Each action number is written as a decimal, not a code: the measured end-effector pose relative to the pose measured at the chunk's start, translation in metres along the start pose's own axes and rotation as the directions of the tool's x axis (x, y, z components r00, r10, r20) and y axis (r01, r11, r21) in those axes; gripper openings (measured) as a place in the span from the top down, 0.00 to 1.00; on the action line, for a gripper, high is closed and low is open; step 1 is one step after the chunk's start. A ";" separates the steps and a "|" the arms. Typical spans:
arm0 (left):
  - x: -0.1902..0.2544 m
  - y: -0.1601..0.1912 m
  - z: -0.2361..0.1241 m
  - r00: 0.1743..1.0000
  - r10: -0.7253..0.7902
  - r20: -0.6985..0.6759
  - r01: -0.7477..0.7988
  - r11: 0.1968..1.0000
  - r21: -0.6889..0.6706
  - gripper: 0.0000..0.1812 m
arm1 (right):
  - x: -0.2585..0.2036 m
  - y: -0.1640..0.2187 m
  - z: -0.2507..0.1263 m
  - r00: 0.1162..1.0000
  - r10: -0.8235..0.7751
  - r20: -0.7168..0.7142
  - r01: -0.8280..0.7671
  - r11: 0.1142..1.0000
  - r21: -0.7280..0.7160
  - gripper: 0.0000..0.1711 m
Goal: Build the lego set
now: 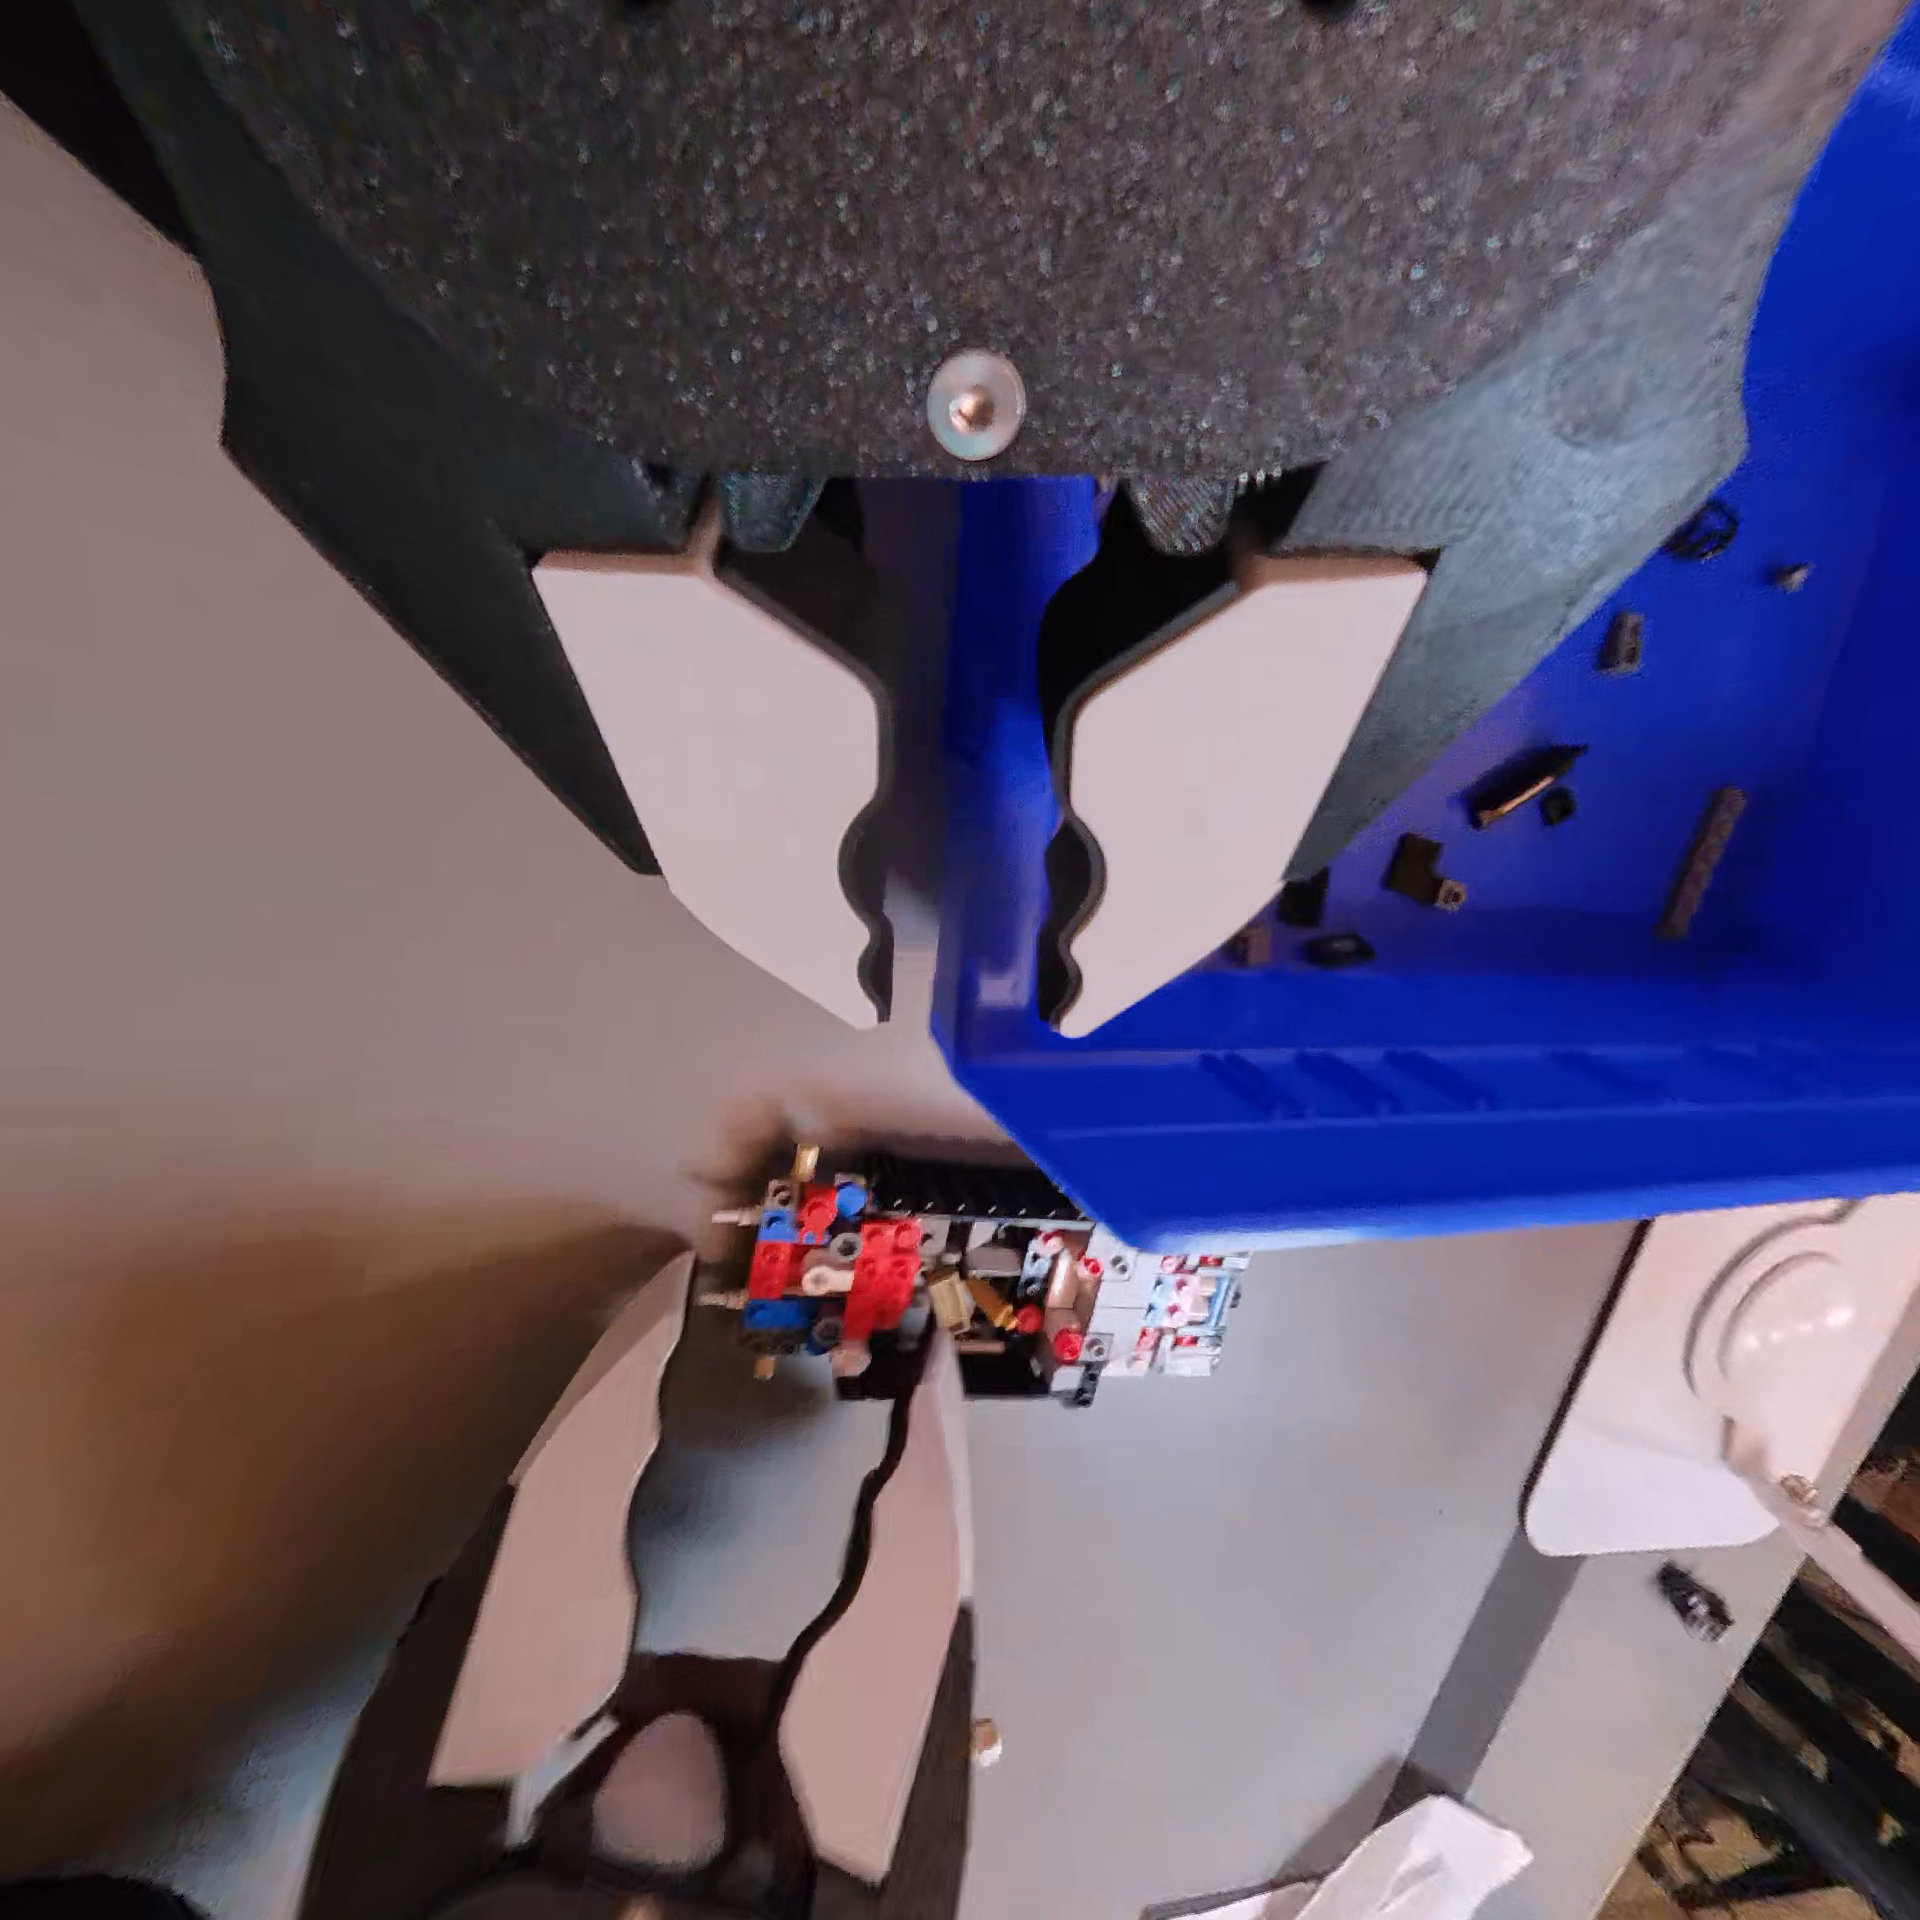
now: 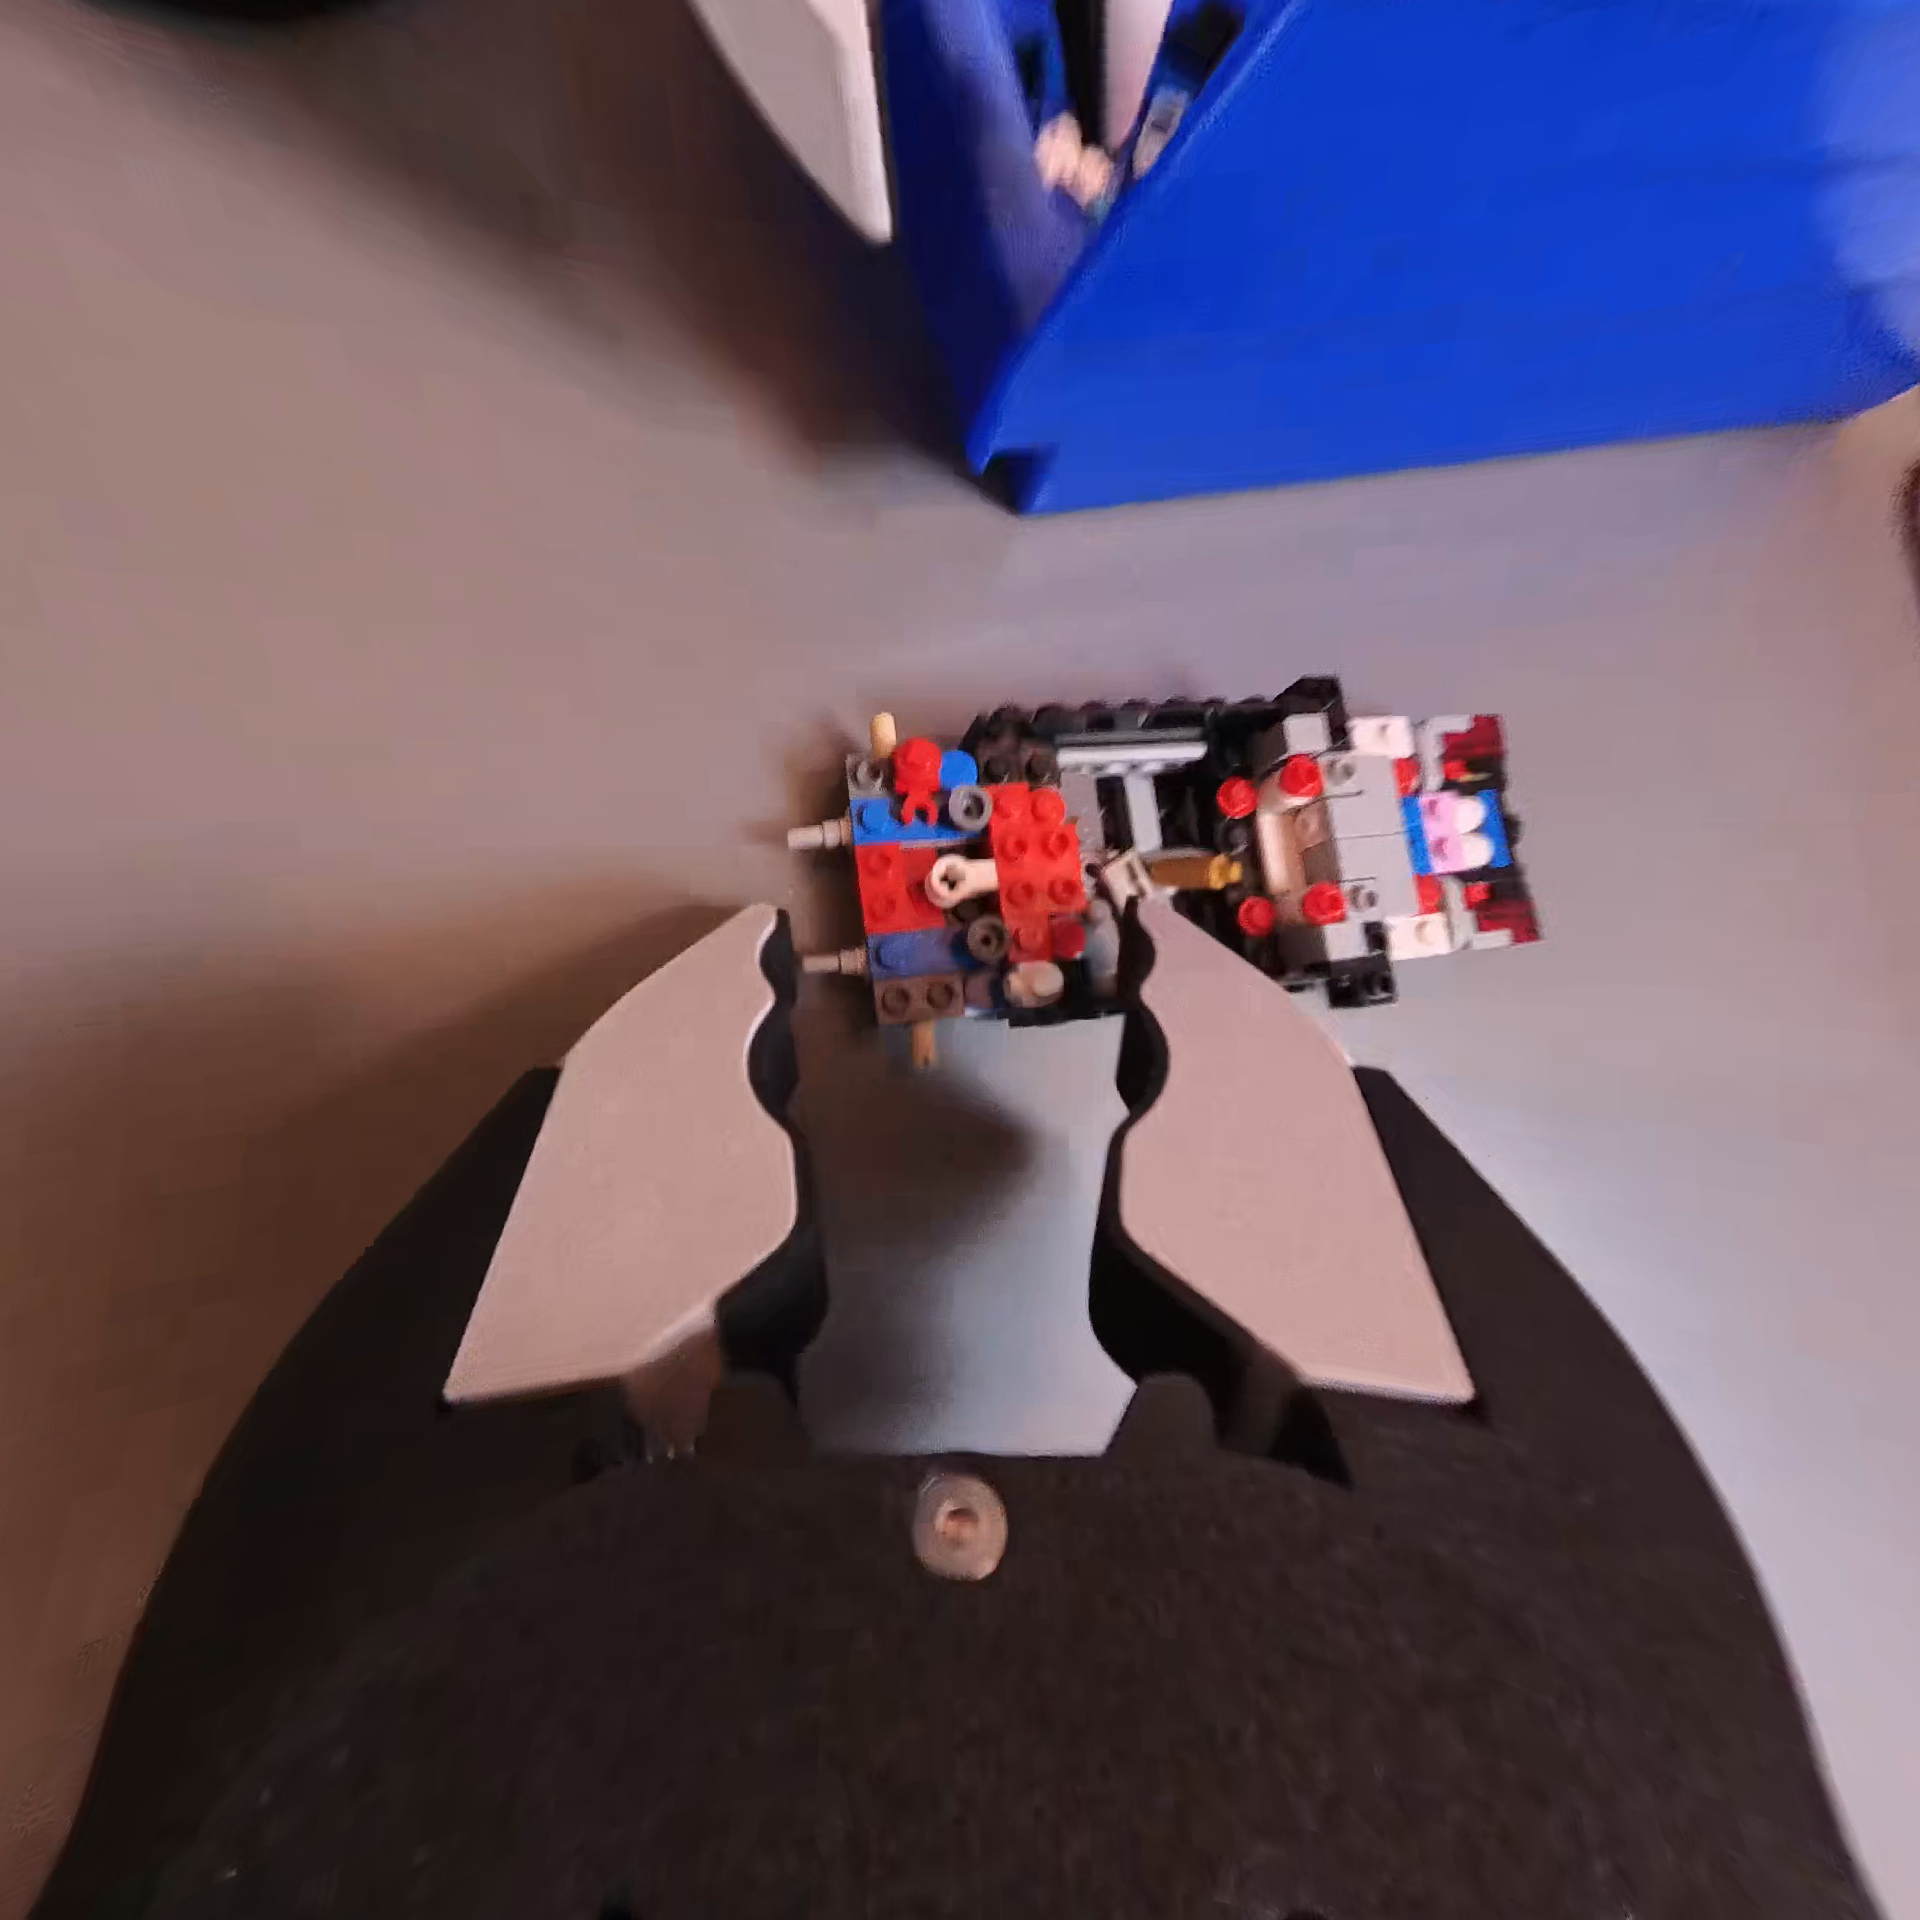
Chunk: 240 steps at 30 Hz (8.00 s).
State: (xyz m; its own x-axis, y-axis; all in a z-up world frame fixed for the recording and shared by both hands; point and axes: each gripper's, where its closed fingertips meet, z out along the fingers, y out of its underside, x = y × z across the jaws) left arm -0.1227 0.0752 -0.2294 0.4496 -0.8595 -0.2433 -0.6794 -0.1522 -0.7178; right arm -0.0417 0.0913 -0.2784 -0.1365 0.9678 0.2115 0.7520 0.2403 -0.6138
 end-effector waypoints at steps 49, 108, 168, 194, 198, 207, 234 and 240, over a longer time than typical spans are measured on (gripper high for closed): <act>0.090 -0.033 0.056 0.973 0.048 -0.225 -0.018 0.991 0.131 0.86 | -0.030 0.008 -0.026 0.870 0.472 0.141 -0.434 0.869 -0.236 0.89; 0.080 -0.077 0.016 0.982 0.056 -0.182 0.027 0.905 0.424 0.84 | -0.052 -0.061 -0.084 0.784 0.342 0.518 -0.539 0.790 0.294 0.98; 0.054 -0.084 0.003 0.996 0.082 0.037 -0.090 0.853 0.515 0.96 | -0.023 -0.069 -0.090 0.331 0.351 0.876 -0.937 0.230 0.262 0.99; 0.084 -0.067 0.020 0.949 -0.001 -0.314 0.132 0.908 0.397 0.96 | -0.052 -0.048 -0.057 0.995 0.080 0.059 -0.099 0.873 0.477 0.95; 0.083 -0.067 0.021 0.954 0.010 -0.300 0.117 0.907 0.403 0.96 | -0.051 -0.047 -0.056 0.993 0.093 0.068 -0.114 0.877 0.467 0.95; 0.079 -0.067 0.020 0.974 0.056 -0.219 0.045 0.902 0.429 0.96 | -0.051 -0.048 -0.055 0.958 0.210 0.196 -0.279 0.841 0.464 0.95; 0.102 -0.056 0.034 0.948 0.093 -0.306 0.018 0.939 0.342 0.93 | -0.068 -0.024 -0.053 0.981 0.049 0.187 -0.112 0.933 0.341 0.95; 0.105 -0.055 0.034 0.945 0.108 -0.310 0.003 0.941 0.338 0.96 | -0.074 -0.025 -0.047 0.978 0.052 0.204 -0.120 0.933 0.338 0.95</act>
State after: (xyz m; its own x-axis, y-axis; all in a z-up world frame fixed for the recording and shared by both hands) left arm -0.0183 0.0096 -0.2374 0.1716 -0.9795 -0.1056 -0.4425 0.0192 -0.8966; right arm -0.0203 0.0103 -0.2428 -0.2258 0.9740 0.0200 0.5004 0.1336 -0.8554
